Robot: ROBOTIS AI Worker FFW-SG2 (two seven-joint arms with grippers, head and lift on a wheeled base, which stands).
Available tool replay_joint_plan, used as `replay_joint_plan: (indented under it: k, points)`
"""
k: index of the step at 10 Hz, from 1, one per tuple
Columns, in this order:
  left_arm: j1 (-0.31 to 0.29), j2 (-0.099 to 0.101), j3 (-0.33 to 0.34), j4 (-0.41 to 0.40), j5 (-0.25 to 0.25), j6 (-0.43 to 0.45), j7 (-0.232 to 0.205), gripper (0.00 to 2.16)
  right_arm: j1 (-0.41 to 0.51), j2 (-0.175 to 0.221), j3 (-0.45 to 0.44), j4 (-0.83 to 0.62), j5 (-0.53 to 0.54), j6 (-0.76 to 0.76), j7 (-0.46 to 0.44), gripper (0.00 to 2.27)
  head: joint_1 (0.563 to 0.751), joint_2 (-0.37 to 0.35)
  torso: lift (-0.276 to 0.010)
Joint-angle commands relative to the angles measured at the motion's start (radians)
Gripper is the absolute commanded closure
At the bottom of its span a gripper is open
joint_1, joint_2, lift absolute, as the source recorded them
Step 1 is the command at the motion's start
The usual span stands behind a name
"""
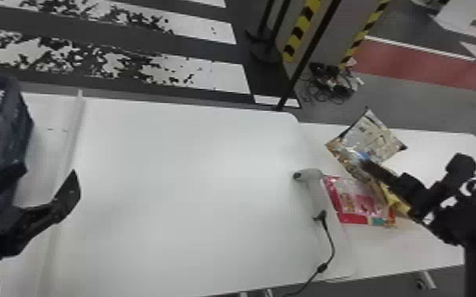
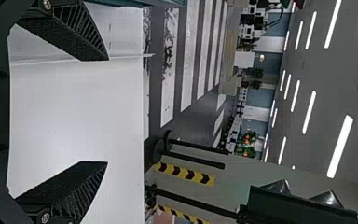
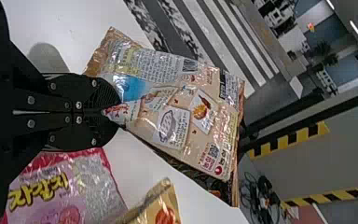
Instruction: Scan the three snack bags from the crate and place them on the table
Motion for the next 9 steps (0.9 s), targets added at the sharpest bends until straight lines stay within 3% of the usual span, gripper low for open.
replay_joint_plan:
  k: [1,3,4,5,6,7,9]
  points:
    - [-0.002,0.002,0.0,0.004,0.0,0.0,0.0,0.08,-0.021,-0.011,0.001,0.115,0.0,-0.127,-0.078,2.26,0.695,-0.35,-0.062]
    - [-0.004,0.009,0.0,0.013,0.008,0.0,0.0,0.08,-0.061,-0.029,0.001,0.269,-0.009,-0.305,-0.152,2.22,0.695,-0.35,-0.062]
    - [-0.004,0.011,0.002,0.013,0.009,0.0,0.0,0.08,-0.064,-0.041,0.001,0.318,-0.064,-0.394,-0.206,2.0,0.695,-0.35,-0.062]
    - [-0.005,0.014,0.002,0.016,0.012,-0.003,0.0,0.08,-0.077,-0.058,0.001,0.364,-0.099,-0.419,-0.216,1.38,0.695,-0.35,-0.062]
    - [-0.008,0.015,0.002,0.019,0.017,-0.006,0.0,0.08,-0.078,-0.064,0.001,0.376,-0.104,-0.422,-0.216,0.24,0.695,-0.35,-0.062]
    - [-0.01,0.017,0.0,0.024,0.02,-0.009,0.0,0.08,-0.078,-0.069,0.003,0.379,-0.104,-0.419,-0.216,0.0,0.695,-0.35,-0.062]
    - [-0.01,0.017,0.0,0.025,0.022,-0.012,0.0,0.08,-0.078,-0.069,0.004,0.379,-0.102,-0.419,-0.213,0.06,0.695,-0.35,-0.062]
